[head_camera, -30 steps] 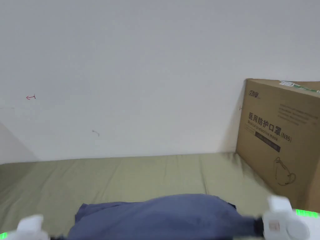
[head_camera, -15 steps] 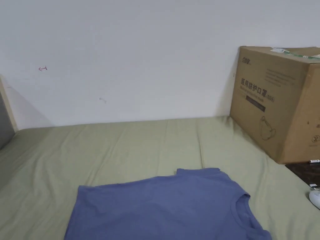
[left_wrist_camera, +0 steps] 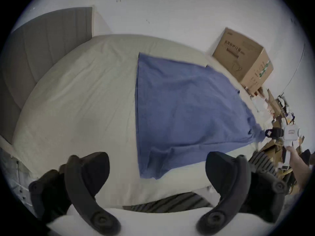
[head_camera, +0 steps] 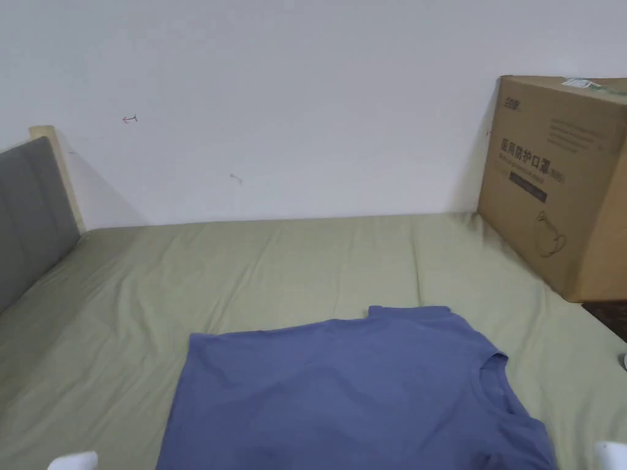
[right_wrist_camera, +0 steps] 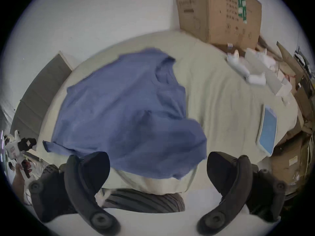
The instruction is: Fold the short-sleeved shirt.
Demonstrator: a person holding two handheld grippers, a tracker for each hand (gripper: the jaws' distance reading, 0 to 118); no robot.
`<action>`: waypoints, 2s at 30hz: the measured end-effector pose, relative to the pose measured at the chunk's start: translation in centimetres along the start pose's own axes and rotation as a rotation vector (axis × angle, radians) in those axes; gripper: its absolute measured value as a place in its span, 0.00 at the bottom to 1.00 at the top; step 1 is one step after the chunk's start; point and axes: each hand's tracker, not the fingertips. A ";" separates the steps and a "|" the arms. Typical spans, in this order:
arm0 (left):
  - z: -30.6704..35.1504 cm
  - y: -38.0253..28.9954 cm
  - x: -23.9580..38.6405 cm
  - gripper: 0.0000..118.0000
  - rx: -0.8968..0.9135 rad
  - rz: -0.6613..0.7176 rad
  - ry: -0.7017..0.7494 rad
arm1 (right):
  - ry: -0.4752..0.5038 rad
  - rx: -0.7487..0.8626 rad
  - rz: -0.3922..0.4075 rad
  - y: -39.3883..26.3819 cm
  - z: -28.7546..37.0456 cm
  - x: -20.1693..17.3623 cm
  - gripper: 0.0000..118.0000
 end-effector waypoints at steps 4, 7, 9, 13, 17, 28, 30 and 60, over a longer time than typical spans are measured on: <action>3.7 2.6 3.5 0.95 0.202 0.003 -0.014 | 0.026 0.223 0.046 2.3 4.1 -3.5 0.97; 5.6 4.7 7.2 0.95 0.385 -0.010 -0.024 | 0.081 0.455 0.024 4.2 7.0 -6.8 0.96; 6.1 5.6 9.8 0.94 0.485 -0.054 -0.010 | 0.133 0.583 0.009 5.2 8.3 -9.0 0.95; 6.1 7.5 13.6 0.30 0.605 -0.155 -0.005 | 0.152 0.733 0.026 7.1 9.9 -12.7 0.13; 5.3 8.8 15.4 0.00 0.568 -0.140 -0.019 | 0.157 0.772 0.044 8.4 10.1 -13.5 0.00; 0.3 9.2 6.3 0.01 -0.134 -0.026 0.097 | 0.267 0.583 0.114 4.7 9.1 -12.7 0.00; -1.4 7.0 3.6 0.01 -0.168 -0.001 0.130 | 0.222 0.490 0.045 5.5 6.3 -10.9 0.00; -0.8 -0.9 3.1 0.02 -0.003 -0.028 0.057 | -0.128 -0.220 -0.055 0.3 -5.7 1.7 0.77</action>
